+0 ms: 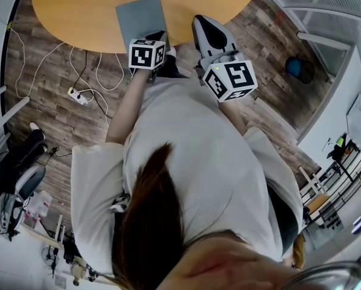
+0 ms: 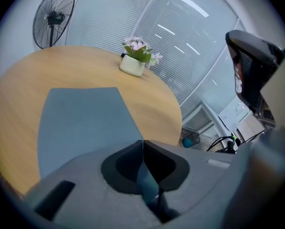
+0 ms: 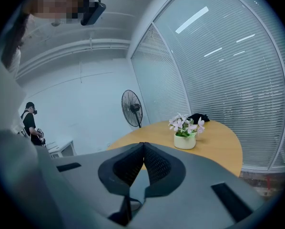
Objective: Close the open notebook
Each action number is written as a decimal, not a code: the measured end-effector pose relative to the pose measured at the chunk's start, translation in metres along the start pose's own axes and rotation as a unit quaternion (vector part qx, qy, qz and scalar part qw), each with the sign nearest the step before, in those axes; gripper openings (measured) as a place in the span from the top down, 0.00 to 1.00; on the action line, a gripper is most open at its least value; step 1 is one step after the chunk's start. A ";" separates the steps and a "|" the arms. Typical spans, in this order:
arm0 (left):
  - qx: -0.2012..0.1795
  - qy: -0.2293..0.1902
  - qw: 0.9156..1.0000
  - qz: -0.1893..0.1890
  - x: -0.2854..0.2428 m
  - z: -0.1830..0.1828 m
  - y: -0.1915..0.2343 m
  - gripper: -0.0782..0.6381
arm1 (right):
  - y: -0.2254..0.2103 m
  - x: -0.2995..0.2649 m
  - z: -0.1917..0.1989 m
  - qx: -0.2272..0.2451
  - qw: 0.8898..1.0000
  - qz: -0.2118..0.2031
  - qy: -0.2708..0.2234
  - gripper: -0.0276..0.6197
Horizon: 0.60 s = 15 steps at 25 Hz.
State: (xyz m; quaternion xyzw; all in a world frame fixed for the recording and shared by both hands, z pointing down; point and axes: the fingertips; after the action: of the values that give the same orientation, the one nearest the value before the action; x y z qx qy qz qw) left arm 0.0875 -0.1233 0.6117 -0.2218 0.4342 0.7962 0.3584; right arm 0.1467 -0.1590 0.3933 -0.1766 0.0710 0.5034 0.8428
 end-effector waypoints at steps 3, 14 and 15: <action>-0.007 0.000 1.000 -0.012 0.000 0.001 0.001 0.87 | 0.001 0.001 0.000 0.001 1.000 0.000 0.000 0.95; -0.027 -0.045 0.998 -0.025 0.018 -0.018 -0.004 0.87 | 0.009 0.003 -0.002 0.011 1.000 -0.007 -0.003 0.95; -0.030 -0.054 0.998 -0.026 0.021 -0.023 -0.005 0.87 | 0.009 0.003 -0.003 0.011 1.000 -0.007 -0.004 0.95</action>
State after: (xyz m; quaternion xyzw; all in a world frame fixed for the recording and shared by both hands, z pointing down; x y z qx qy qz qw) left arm 0.0784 -0.1335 0.5831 -0.2005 0.3842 0.8099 0.3954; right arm 0.1399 -0.1538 0.3881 -0.1661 0.0719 0.4974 0.8484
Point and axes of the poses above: the fingertips, and each gripper's own axes: x backward along the fingers, y to its left, z out of its underside, and after that the axes turned 8 degrees about z, right-handed
